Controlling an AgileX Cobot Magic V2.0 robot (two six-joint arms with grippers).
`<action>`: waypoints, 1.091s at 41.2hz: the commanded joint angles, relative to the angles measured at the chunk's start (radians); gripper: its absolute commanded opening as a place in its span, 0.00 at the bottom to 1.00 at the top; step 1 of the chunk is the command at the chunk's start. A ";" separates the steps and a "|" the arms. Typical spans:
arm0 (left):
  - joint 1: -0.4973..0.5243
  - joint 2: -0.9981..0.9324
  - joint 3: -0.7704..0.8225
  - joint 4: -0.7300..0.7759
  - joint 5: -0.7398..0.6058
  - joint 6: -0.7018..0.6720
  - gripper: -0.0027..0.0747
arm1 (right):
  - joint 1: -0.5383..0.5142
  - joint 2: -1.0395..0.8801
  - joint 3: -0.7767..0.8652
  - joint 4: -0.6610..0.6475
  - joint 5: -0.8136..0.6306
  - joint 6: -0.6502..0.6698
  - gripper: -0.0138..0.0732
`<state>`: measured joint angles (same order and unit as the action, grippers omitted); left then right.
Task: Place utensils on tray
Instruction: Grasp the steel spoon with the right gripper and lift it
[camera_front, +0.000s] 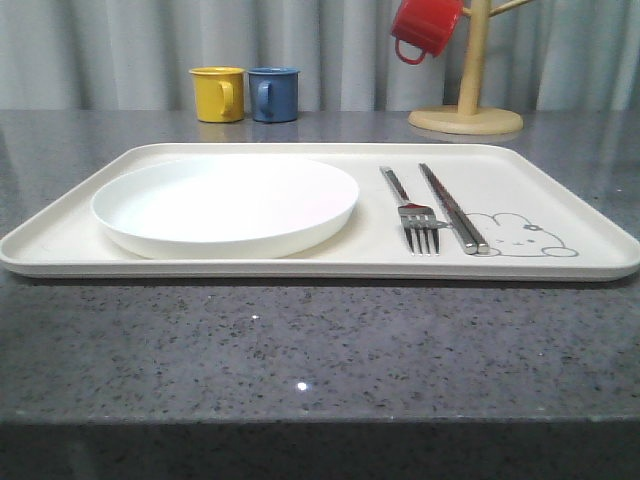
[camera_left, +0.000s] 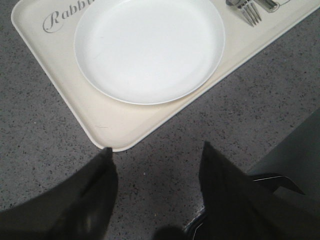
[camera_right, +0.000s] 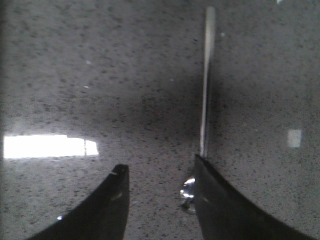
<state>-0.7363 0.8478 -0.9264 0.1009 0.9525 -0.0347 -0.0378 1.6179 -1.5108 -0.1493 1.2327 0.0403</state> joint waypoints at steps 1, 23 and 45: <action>-0.007 -0.004 -0.025 0.004 -0.057 -0.005 0.50 | -0.073 -0.014 -0.024 0.032 0.100 -0.076 0.55; -0.007 -0.004 -0.025 0.004 -0.057 -0.005 0.50 | -0.164 0.153 -0.027 0.089 0.058 -0.172 0.55; -0.007 -0.004 -0.025 0.004 -0.057 -0.005 0.50 | -0.164 0.195 -0.050 0.089 0.076 -0.172 0.19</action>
<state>-0.7363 0.8478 -0.9264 0.1009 0.9525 -0.0347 -0.1983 1.8543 -1.5220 -0.0665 1.2227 -0.1218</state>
